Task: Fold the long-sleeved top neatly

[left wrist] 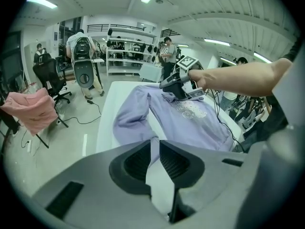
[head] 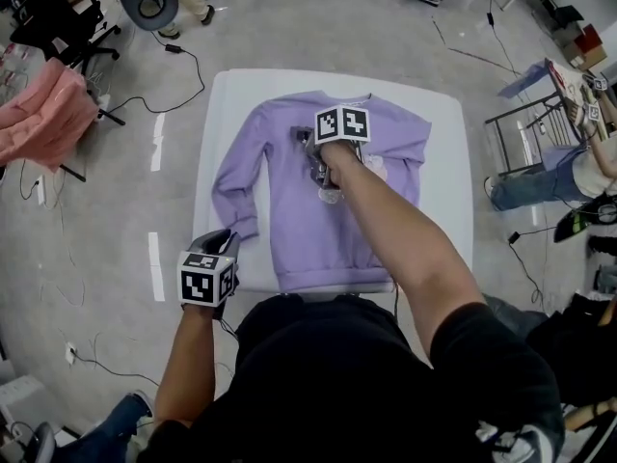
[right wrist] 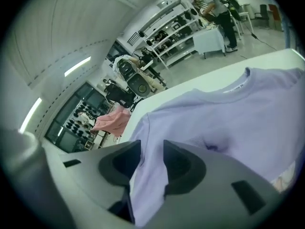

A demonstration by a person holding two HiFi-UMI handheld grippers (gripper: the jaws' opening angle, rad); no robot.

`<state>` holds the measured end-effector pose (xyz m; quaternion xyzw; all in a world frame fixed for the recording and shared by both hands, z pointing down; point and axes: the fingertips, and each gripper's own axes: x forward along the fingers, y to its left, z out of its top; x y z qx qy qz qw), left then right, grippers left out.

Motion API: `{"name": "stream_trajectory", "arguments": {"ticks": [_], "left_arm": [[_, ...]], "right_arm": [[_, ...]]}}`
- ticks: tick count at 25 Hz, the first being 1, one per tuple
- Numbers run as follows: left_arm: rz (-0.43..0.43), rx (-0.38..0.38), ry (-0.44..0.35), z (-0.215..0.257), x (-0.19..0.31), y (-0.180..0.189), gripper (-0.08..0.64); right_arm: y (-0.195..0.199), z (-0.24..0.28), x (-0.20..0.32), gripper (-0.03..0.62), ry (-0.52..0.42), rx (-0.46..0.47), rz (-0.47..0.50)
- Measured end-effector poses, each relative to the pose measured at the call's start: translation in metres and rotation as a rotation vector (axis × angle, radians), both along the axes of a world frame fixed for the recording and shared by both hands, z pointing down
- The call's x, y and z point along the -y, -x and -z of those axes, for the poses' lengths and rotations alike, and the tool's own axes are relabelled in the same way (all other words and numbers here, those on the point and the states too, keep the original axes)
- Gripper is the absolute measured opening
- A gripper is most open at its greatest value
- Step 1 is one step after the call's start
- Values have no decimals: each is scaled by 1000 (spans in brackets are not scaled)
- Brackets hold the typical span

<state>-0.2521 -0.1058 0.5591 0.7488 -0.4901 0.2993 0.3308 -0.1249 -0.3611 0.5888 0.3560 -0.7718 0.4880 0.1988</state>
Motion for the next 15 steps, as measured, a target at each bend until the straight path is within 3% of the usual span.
{"name": "stream_trajectory", "arguments": {"ticks": [3,9,15], "left_arm": [[10,-2,-11,-2,8,4,58],[-8,-2,-30,2,20,-1,58],[-59,-5,-66,9,19,-11,58]], "right_arm": [[-9,13,1,115,-54,-12,49],[-51,41,-5,11,-137,-29,45],[-85,77,-46,5,-272,-72,56]]}}
